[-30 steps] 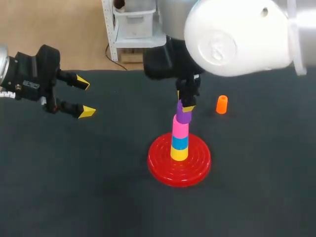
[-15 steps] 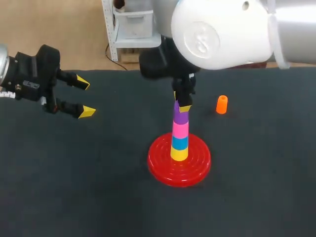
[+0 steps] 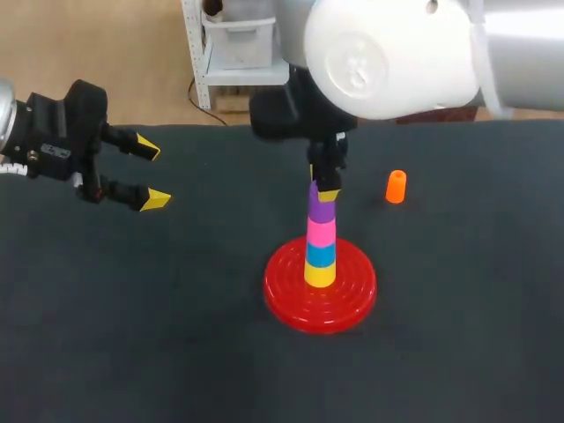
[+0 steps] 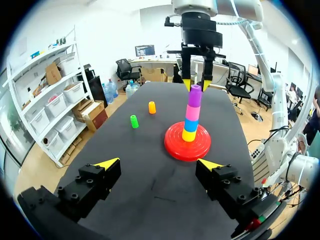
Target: Pick up and stack the cylinders on the red base in this order: pink,purple,orange,green
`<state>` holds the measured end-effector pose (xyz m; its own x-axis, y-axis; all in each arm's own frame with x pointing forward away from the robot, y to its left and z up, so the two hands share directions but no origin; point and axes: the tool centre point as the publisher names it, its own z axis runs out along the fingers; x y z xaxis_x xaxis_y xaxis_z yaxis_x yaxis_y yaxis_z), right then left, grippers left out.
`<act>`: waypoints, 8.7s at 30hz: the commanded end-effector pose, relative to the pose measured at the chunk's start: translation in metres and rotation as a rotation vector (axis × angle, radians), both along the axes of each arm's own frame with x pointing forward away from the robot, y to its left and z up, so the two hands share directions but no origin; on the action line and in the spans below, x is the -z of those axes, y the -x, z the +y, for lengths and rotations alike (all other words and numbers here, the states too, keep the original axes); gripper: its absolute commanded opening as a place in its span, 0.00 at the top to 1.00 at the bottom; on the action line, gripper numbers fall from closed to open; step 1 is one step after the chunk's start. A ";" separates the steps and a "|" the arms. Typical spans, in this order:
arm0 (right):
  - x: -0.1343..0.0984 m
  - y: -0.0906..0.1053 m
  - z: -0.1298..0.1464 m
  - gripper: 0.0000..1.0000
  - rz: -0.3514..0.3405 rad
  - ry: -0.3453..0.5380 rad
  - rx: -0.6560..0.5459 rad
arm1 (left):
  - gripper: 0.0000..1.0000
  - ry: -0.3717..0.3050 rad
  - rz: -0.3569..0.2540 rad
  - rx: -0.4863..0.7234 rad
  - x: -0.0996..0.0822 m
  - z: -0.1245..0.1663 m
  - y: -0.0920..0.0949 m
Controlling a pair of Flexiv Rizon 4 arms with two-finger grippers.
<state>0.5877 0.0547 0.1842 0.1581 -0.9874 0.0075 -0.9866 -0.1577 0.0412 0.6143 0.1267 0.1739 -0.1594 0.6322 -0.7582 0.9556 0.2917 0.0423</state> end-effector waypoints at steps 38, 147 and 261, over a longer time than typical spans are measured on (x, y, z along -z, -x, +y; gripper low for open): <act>0.126 -0.165 -0.152 0.00 -0.008 -0.014 0.557 | 0.00 0.004 -0.005 0.001 0.002 0.001 0.000; -0.067 -0.009 -0.007 1.00 -0.010 -0.005 -0.379 | 0.00 0.004 -0.005 0.001 0.002 0.001 0.000; 0.113 -0.200 -0.054 0.00 0.053 -0.198 0.136 | 0.00 0.004 -0.005 0.001 0.002 0.001 0.000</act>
